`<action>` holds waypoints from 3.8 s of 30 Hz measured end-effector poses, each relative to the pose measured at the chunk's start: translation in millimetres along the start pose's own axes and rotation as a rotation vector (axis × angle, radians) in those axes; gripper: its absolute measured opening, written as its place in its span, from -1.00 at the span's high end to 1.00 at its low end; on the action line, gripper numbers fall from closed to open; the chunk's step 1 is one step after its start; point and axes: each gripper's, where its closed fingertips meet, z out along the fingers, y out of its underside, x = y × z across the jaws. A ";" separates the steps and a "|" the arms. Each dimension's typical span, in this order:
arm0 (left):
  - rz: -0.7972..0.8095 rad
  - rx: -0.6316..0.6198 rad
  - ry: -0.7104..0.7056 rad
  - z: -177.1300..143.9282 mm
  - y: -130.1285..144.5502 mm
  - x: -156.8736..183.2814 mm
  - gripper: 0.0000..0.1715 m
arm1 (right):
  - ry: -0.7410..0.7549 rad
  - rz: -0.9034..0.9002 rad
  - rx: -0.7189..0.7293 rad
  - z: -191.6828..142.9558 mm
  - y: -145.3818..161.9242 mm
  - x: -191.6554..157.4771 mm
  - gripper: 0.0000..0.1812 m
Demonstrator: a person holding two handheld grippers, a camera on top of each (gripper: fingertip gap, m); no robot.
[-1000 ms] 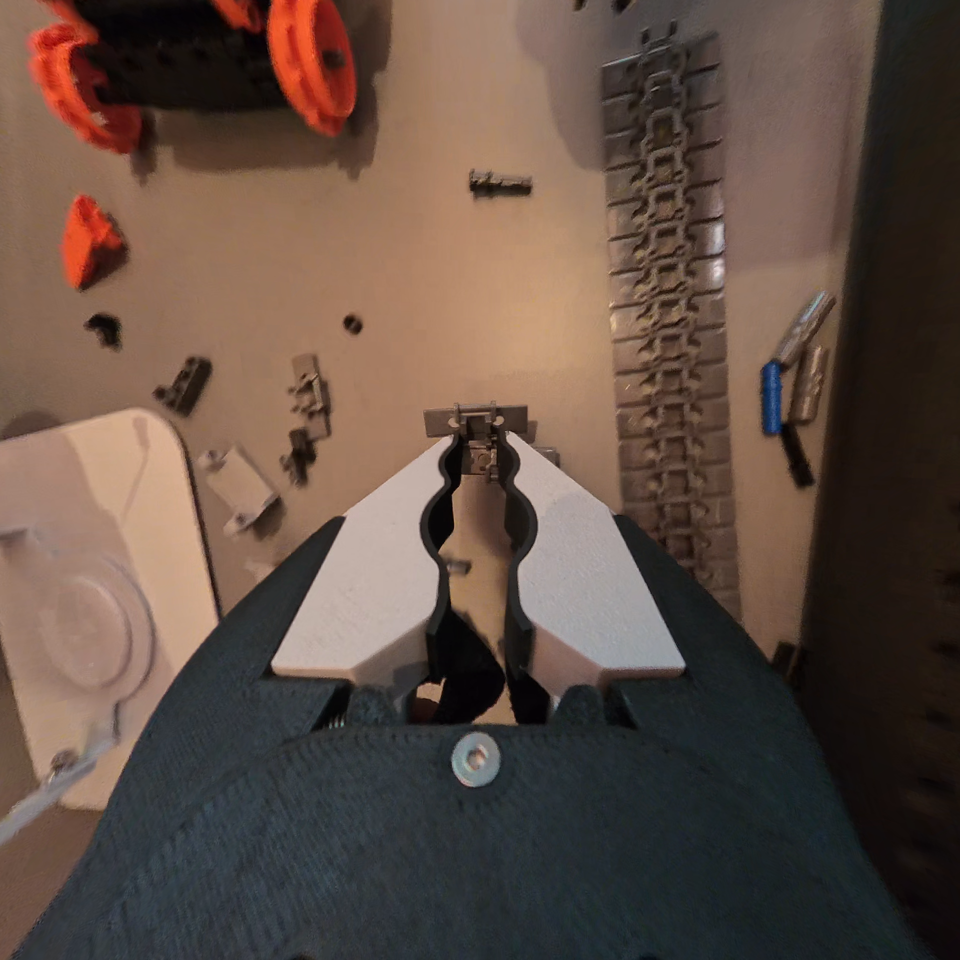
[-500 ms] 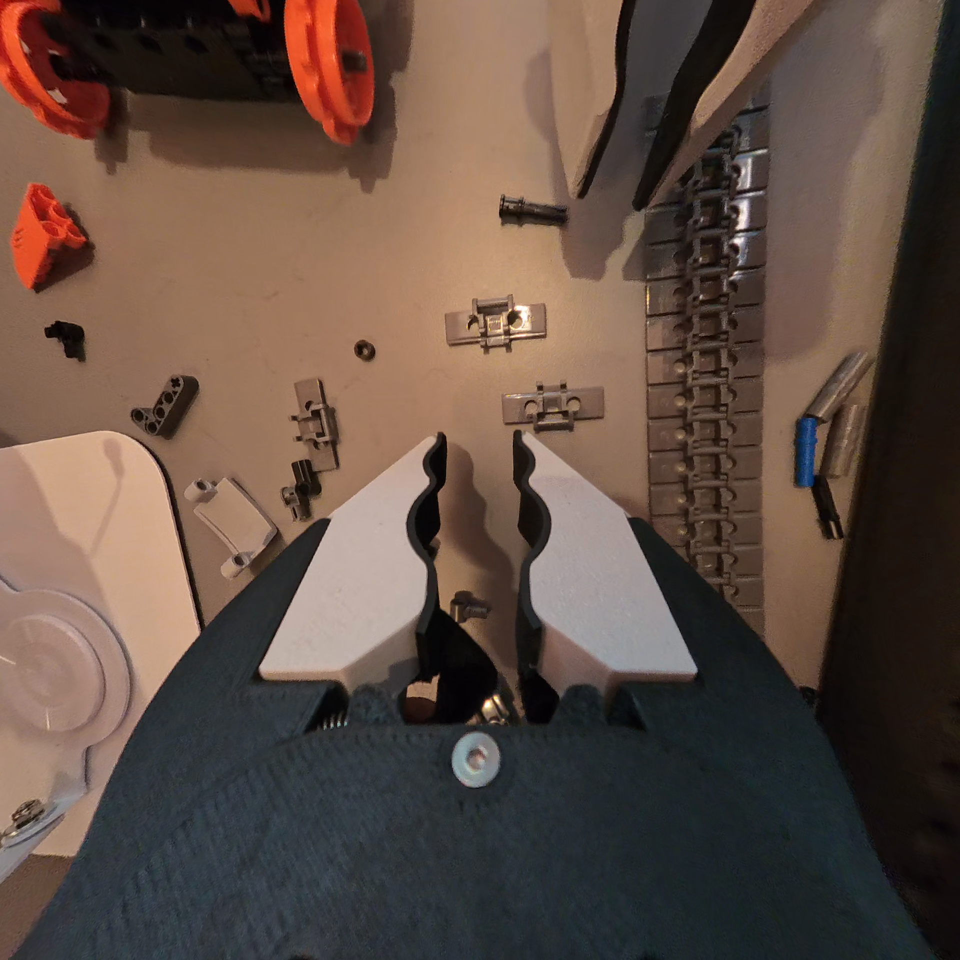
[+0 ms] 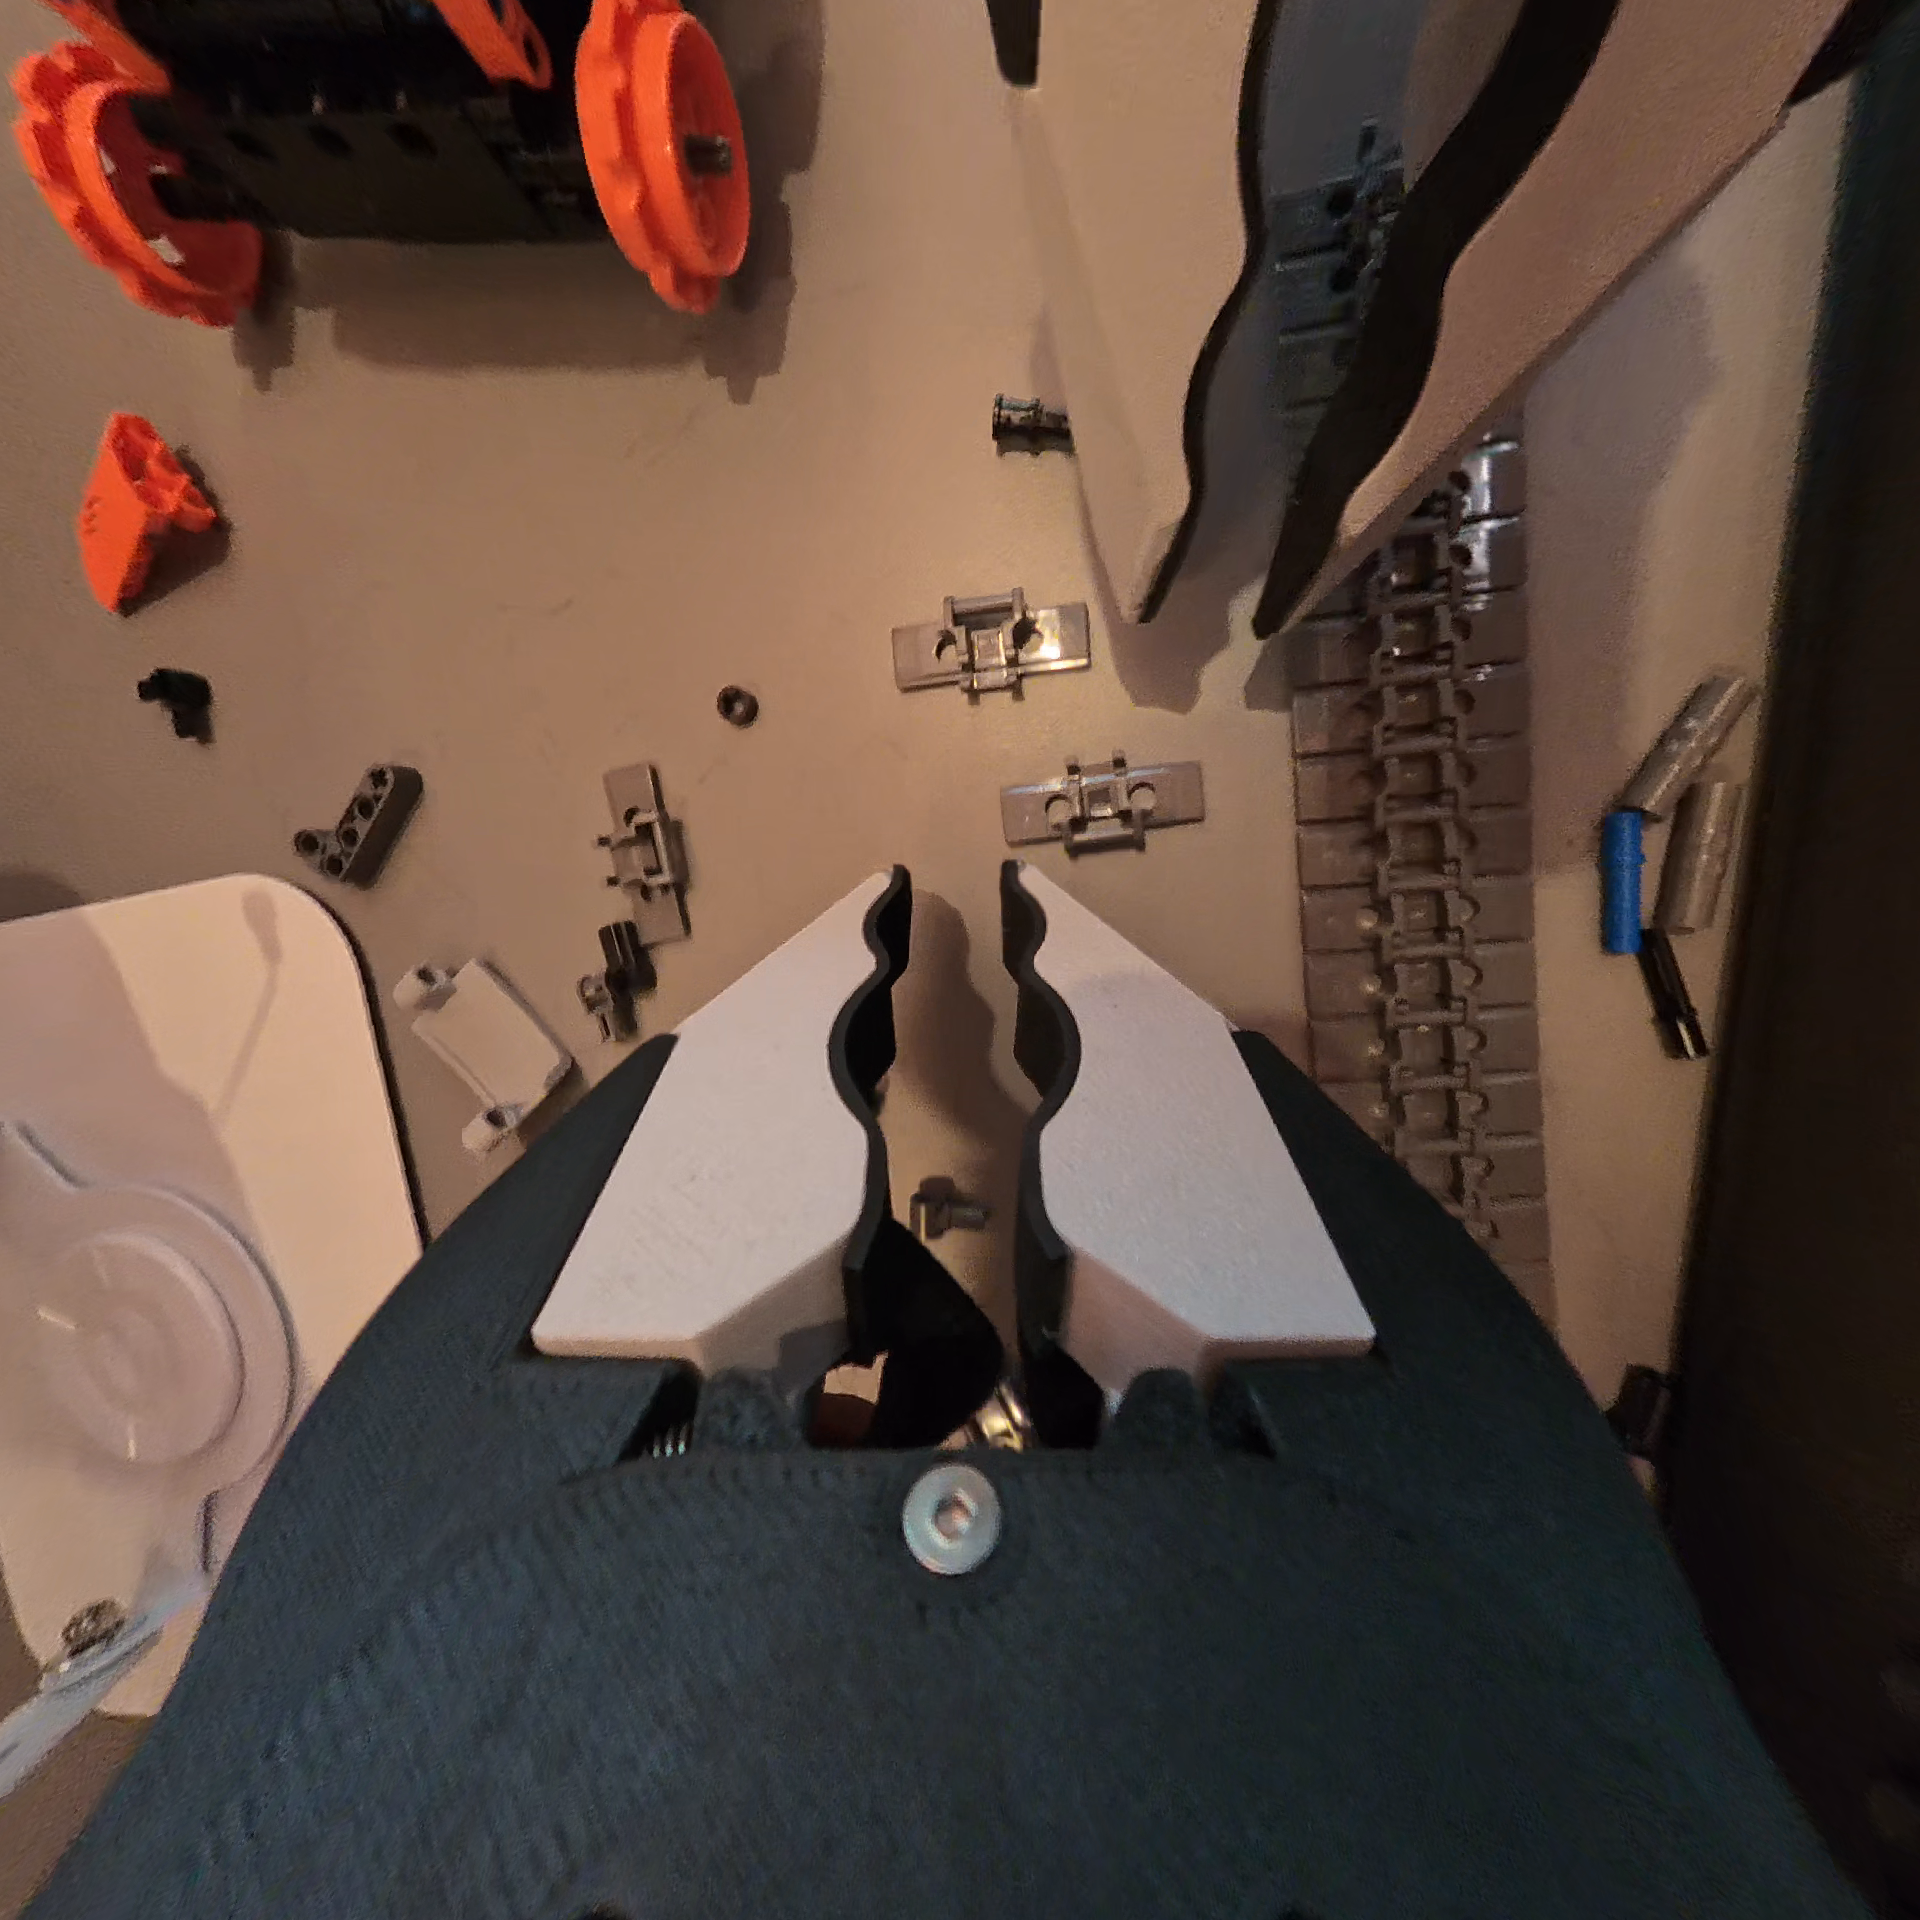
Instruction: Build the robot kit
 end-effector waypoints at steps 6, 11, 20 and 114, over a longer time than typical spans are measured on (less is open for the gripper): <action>-0.017 -0.024 0.015 -6.0 10.7 3.6 0.79 | 0.004 -0.035 0.005 15.8 -10.4 9.3 0.76; -0.013 -0.032 0.036 -4.6 14.1 8.3 0.78 | -0.040 -0.039 -0.025 29.5 -10.4 10.8 0.74; 0.001 -0.035 0.038 -4.4 16.0 11.0 0.78 | -0.082 -0.035 -0.012 31.6 -13.4 7.7 0.90; 0.031 0.082 0.042 -42.3 -20.6 37.7 0.71 | -0.256 -0.086 -0.495 -39.3 71.3 -35.1 1.00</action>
